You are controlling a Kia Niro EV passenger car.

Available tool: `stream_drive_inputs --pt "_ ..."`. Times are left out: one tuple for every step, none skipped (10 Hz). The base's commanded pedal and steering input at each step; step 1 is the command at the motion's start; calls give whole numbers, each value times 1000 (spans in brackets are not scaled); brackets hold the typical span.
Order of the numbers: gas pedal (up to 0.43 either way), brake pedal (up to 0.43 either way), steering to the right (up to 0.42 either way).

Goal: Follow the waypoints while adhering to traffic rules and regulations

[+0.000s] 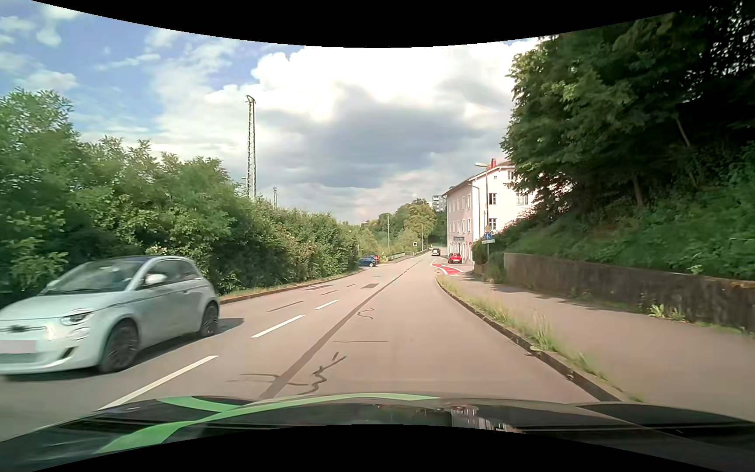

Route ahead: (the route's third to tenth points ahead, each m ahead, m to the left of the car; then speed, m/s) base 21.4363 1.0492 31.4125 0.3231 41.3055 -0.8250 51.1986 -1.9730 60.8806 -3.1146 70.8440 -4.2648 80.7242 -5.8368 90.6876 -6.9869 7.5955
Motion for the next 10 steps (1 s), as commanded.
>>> stream_drive_inputs --pt "189 0 7" --pt "189 0 7" --pt "189 0 7" --pt "189 0 7" --pt "189 0 7" --pt "189 0 7" --pt "189 0 7" --pt "189 0 7" --pt "189 0 5" --pt "189 0 4"
